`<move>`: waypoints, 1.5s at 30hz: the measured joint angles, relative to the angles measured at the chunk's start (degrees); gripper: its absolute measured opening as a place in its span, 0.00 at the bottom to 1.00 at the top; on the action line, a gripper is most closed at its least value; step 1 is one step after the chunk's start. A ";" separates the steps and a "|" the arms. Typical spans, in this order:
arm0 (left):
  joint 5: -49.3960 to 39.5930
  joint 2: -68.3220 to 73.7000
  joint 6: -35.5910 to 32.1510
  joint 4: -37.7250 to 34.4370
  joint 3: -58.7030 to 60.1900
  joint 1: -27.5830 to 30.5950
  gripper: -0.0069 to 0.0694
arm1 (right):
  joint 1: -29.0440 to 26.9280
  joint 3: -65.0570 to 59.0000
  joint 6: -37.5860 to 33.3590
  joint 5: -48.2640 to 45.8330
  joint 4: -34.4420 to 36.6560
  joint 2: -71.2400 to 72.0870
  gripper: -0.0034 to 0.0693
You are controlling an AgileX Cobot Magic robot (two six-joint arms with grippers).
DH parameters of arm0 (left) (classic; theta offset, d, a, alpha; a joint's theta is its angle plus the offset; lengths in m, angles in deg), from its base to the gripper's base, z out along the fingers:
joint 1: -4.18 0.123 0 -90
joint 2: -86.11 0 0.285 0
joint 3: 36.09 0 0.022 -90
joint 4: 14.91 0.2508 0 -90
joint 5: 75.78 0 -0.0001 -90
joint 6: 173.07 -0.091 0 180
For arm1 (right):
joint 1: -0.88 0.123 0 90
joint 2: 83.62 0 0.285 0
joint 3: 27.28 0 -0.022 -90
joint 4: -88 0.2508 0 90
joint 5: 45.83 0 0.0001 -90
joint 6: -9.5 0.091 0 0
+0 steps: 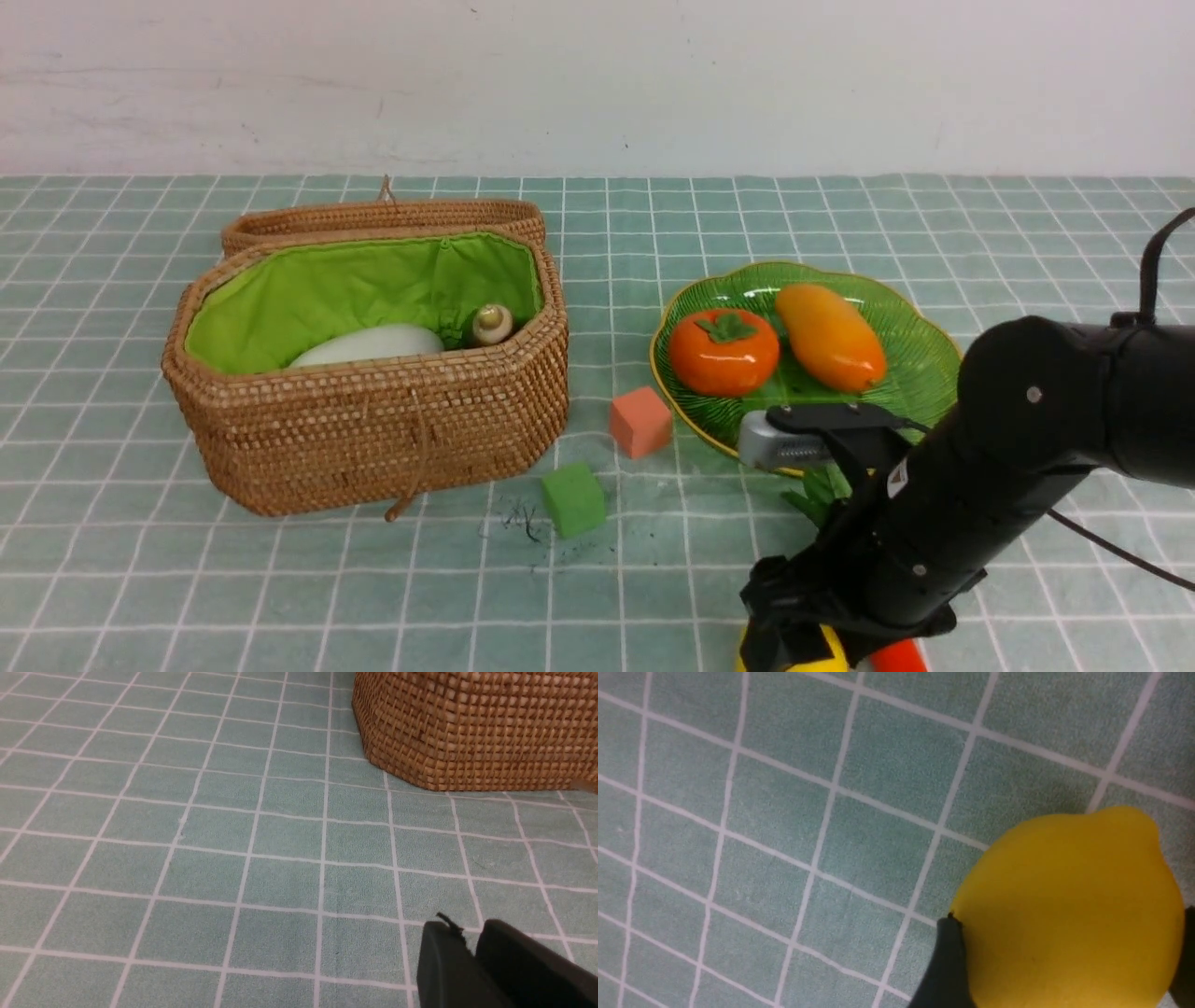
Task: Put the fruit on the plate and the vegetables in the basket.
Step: Use the right arm to grab a lemon and put it into the right plate
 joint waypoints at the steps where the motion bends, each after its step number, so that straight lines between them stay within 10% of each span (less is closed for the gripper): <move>1: 0.00 0.00 0.00 0.00 0.00 0.00 0.22 | 0.00 0.00 -0.07 0.00 0.02 0.00 0.80; 13: 0.00 0.00 0.00 0.00 0.00 0.00 0.23 | 0.00 0.62 -1.37 -1.90 -0.16 0.36 0.78; 19: 0.00 0.00 0.00 0.00 0.00 0.00 0.24 | -2.35 9.32 -1.44 -3.48 -1.67 1.21 0.09; 27: 0.00 0.00 0.00 0.00 0.00 0.00 0.24 | -10.81 17.69 -2.64 -2.83 -3.36 0.81 0.03; 33: 0.00 0.00 0.00 0.00 0.00 0.00 0.25 | -6.86 18.66 -9.04 -12.75 -4.96 1.79 0.17; 40: 0.00 0.00 0.00 0.00 0.00 0.00 0.26 | 3.56 15.71 -6.59 -17.86 -10.56 2.24 0.82; 45: 0.00 0.00 0.00 0.00 0.00 0.00 0.26 | 6.61 9.75 -4.91 -15.43 -11.23 1.92 0.97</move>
